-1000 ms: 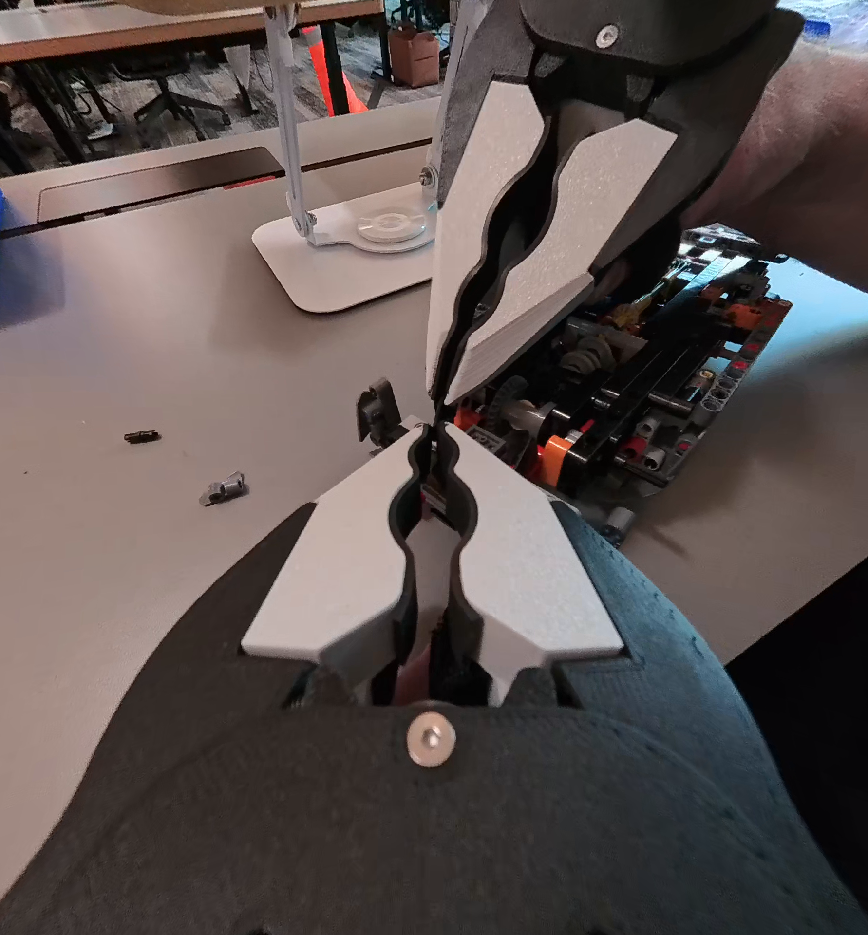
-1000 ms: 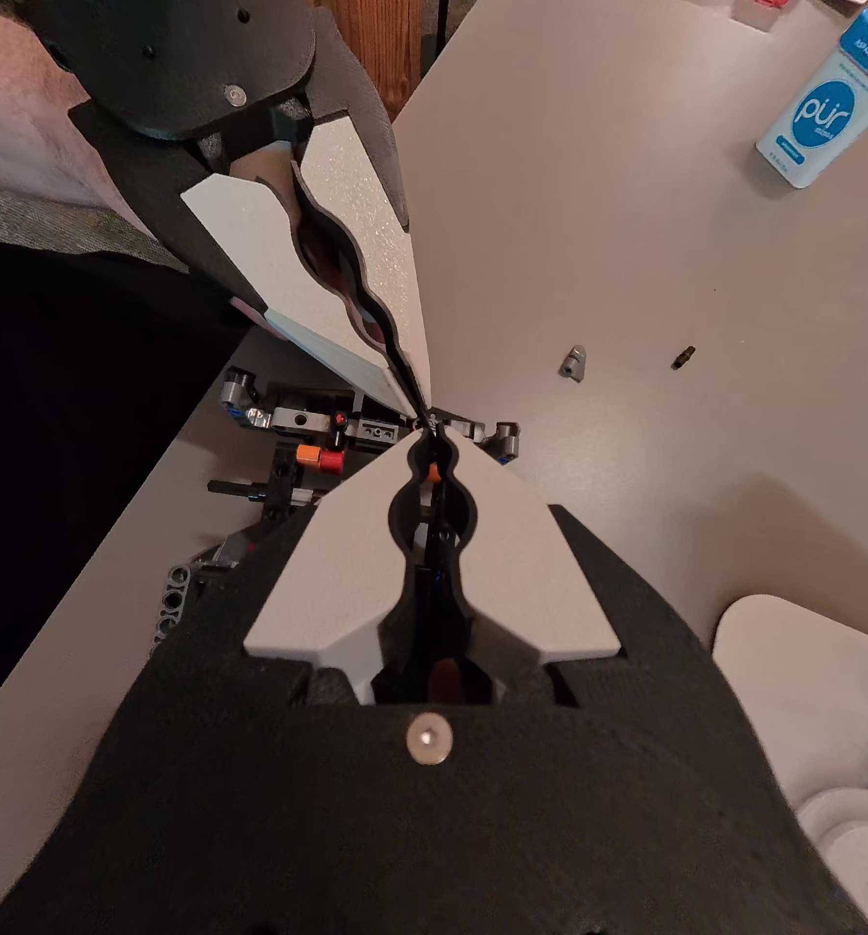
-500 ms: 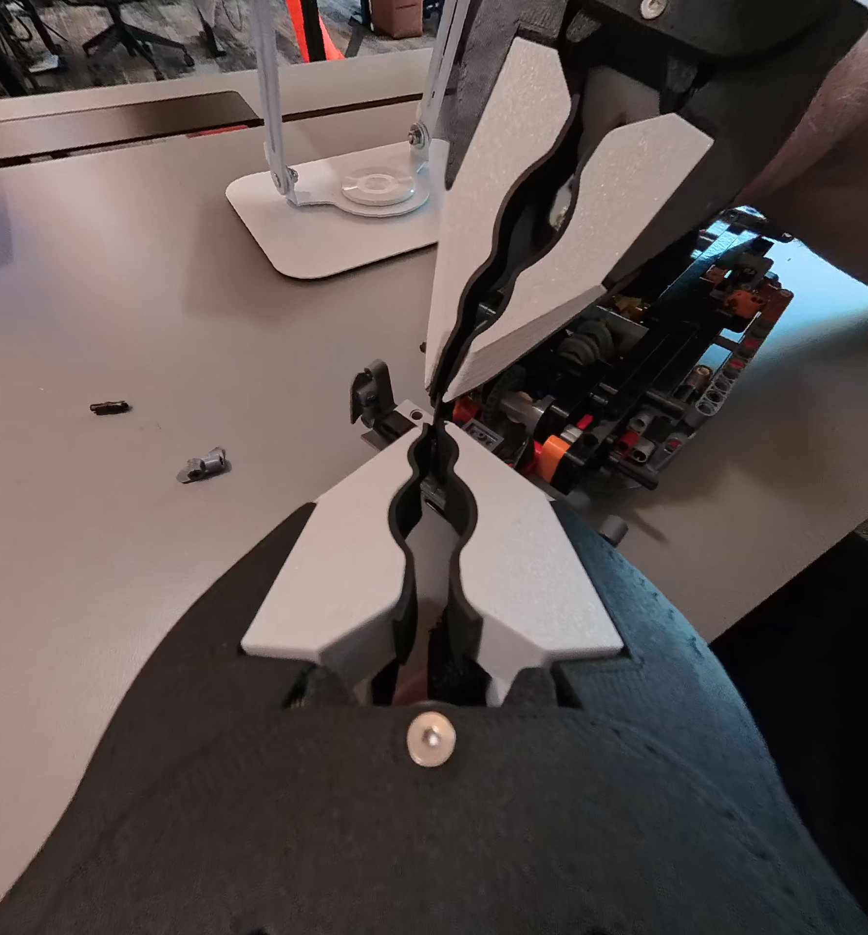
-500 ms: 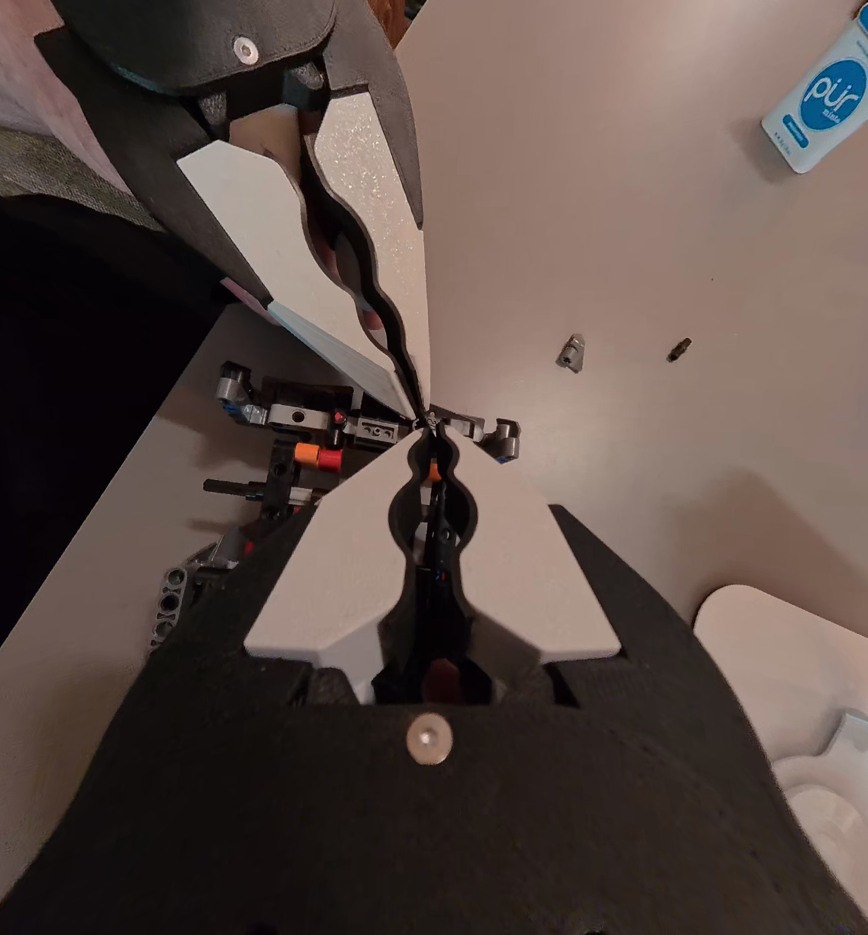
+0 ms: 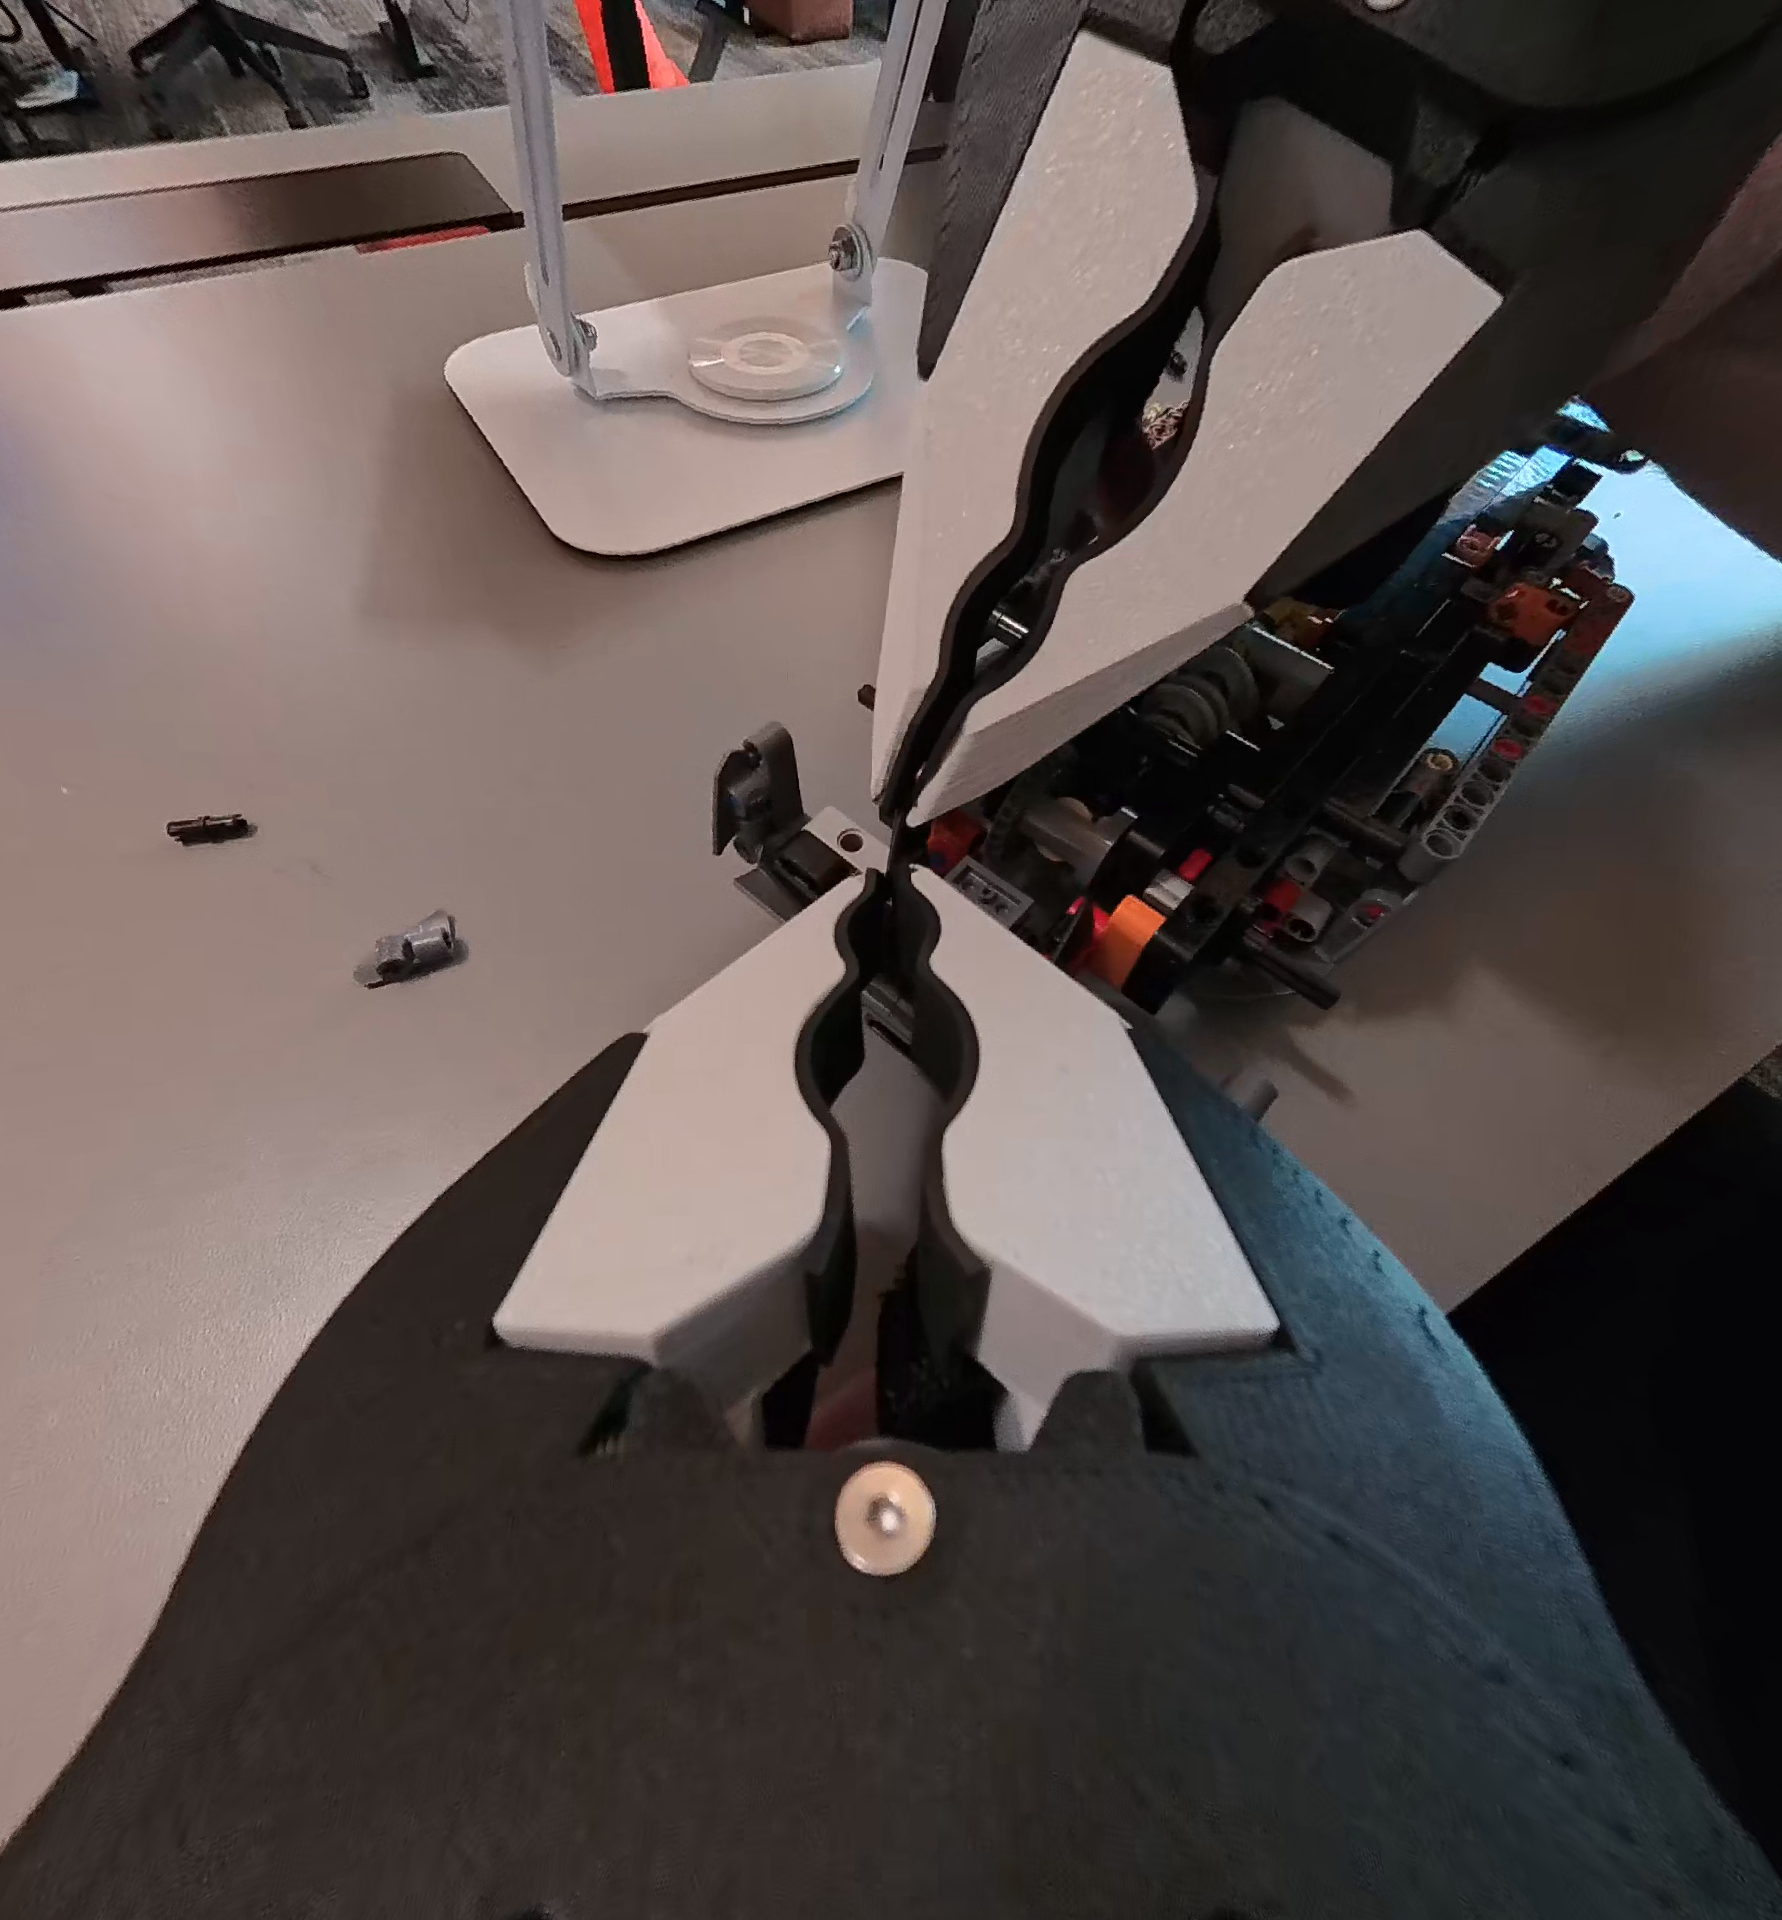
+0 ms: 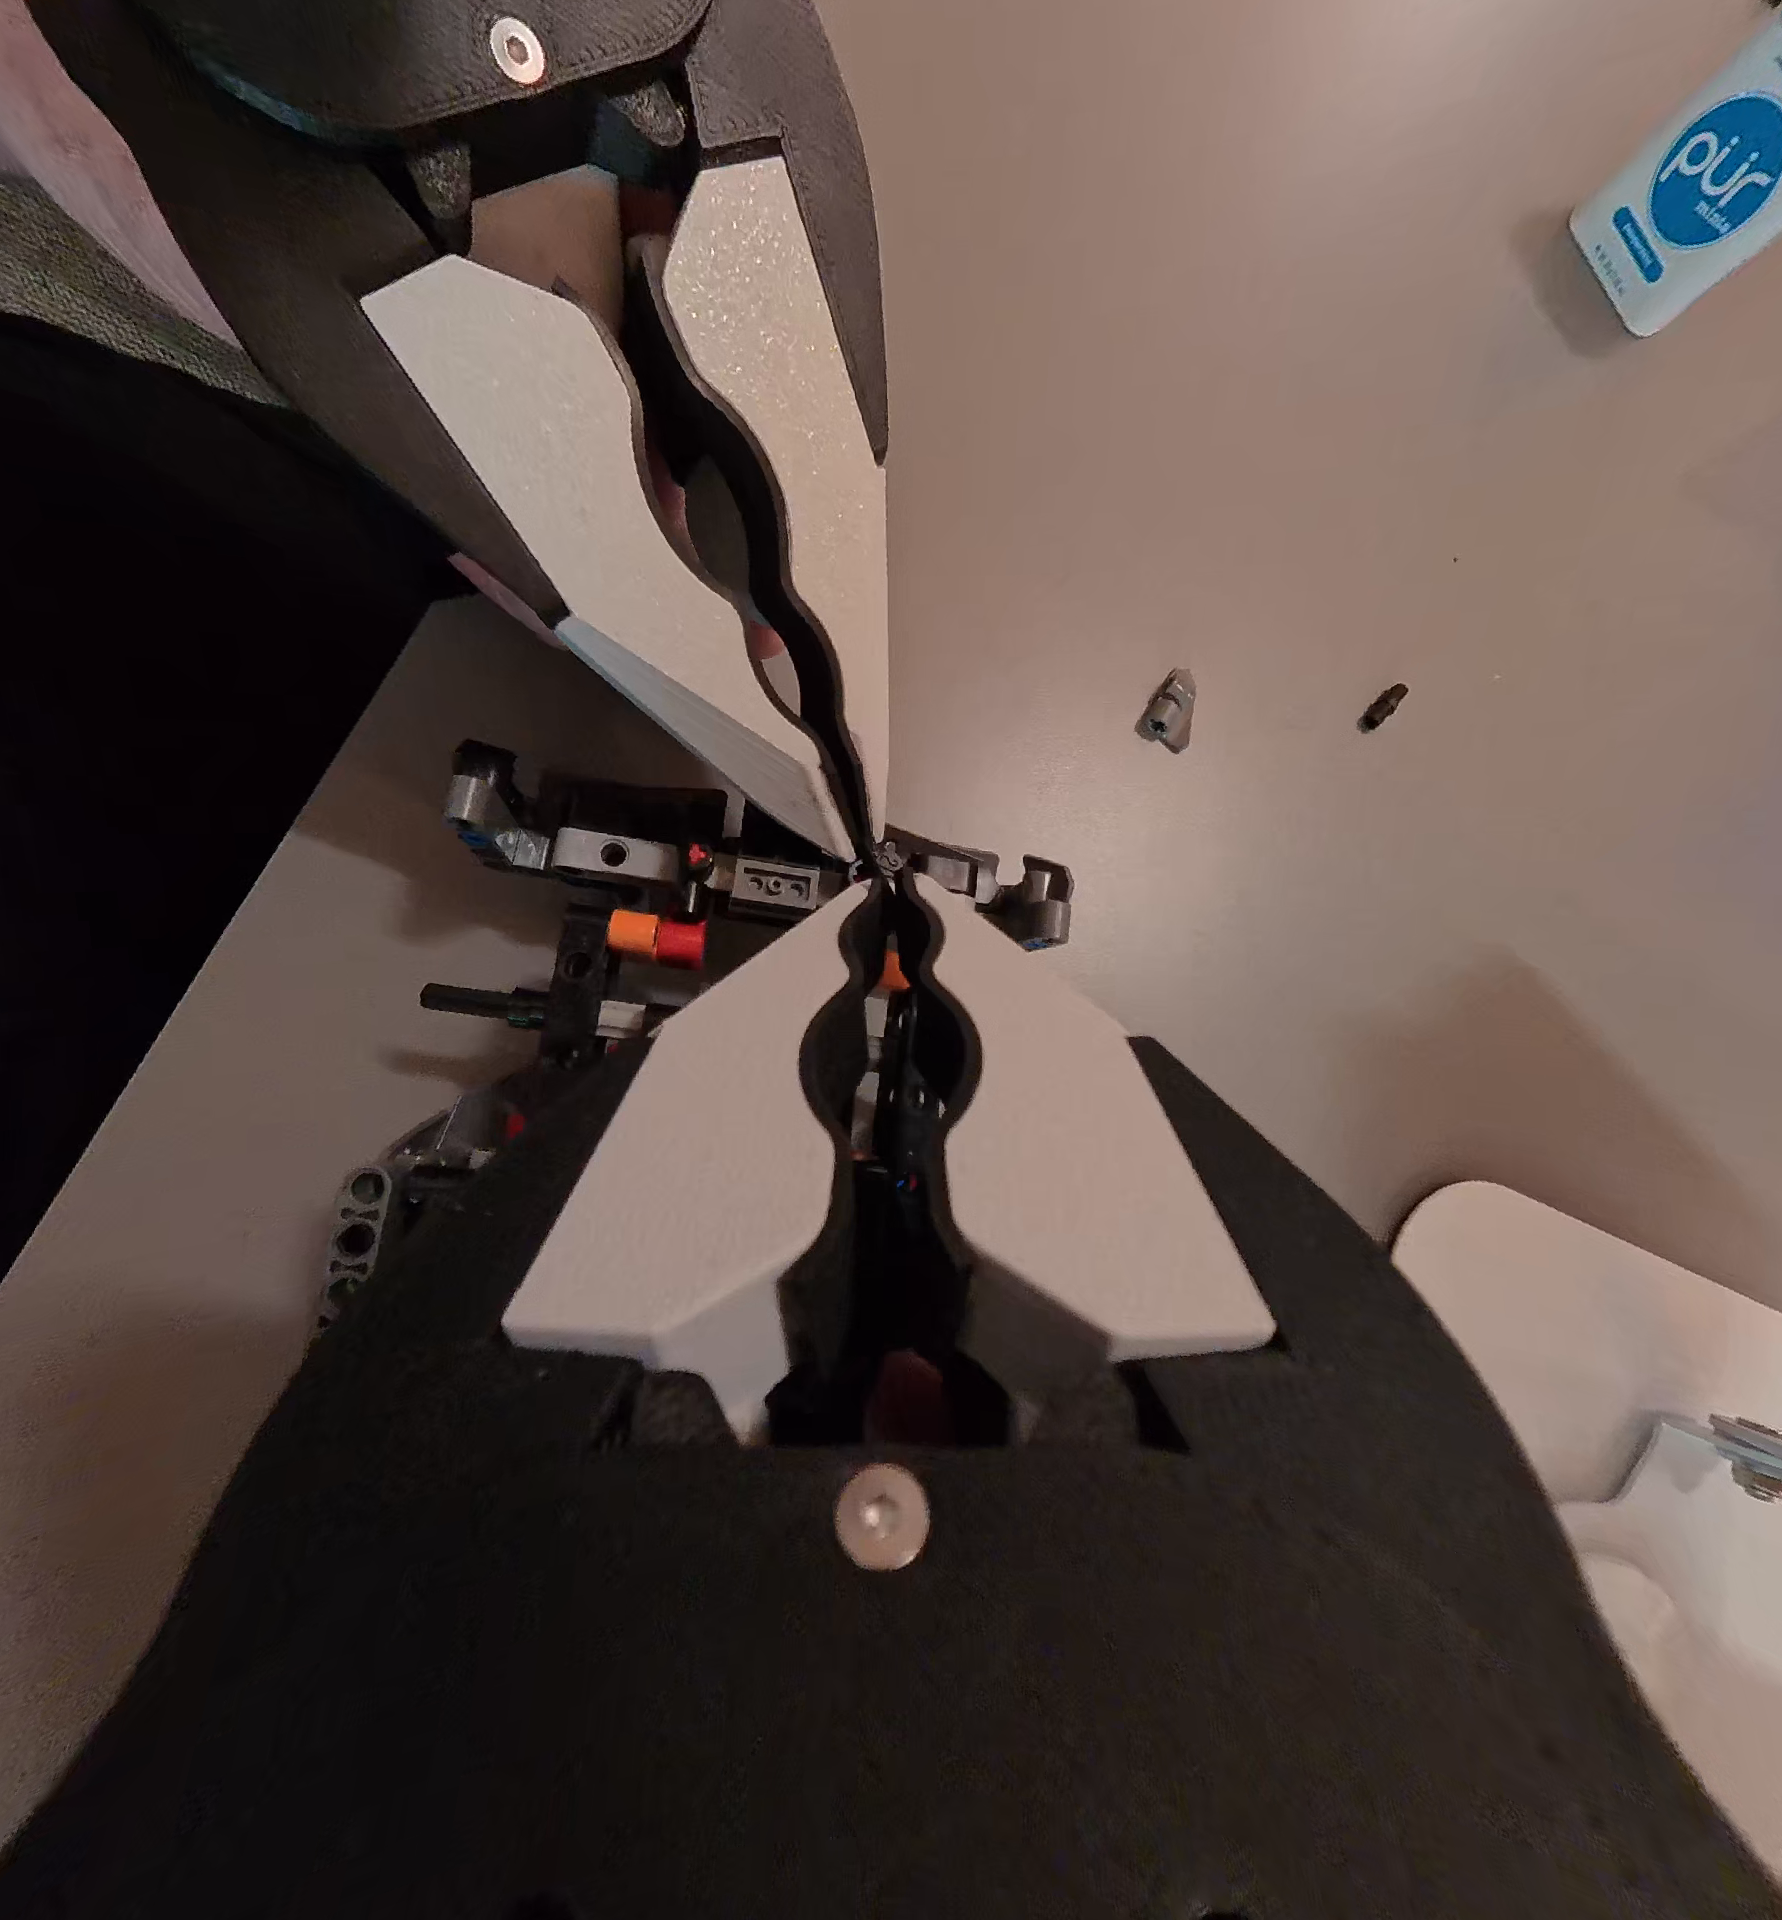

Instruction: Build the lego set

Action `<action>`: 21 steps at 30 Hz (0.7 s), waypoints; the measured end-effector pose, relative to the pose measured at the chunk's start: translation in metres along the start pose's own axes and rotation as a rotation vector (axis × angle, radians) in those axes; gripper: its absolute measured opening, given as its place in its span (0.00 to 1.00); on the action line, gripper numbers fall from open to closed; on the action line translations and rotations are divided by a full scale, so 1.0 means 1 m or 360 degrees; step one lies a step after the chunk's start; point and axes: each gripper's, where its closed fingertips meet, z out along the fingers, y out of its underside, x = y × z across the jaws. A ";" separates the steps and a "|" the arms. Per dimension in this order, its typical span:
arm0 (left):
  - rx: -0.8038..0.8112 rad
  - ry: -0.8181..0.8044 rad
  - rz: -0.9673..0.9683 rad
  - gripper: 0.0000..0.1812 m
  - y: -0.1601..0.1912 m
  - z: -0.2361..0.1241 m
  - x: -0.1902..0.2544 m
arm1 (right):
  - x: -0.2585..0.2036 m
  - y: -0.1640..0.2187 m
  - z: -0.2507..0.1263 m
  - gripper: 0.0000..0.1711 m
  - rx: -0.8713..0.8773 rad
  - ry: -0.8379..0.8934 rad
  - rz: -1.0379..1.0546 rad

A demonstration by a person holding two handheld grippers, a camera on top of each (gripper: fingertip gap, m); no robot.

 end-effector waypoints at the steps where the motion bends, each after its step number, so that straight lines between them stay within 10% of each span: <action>1: 0.0001 -0.0001 0.0001 0.00 0.000 0.000 0.000 | 0.000 0.000 0.000 0.00 -0.0004 0.0005 -0.0005; 21: -0.0016 0.0009 -0.0004 0.00 -0.001 0.001 0.000 | 0.001 0.001 -0.001 0.00 -0.0131 0.0095 -0.0152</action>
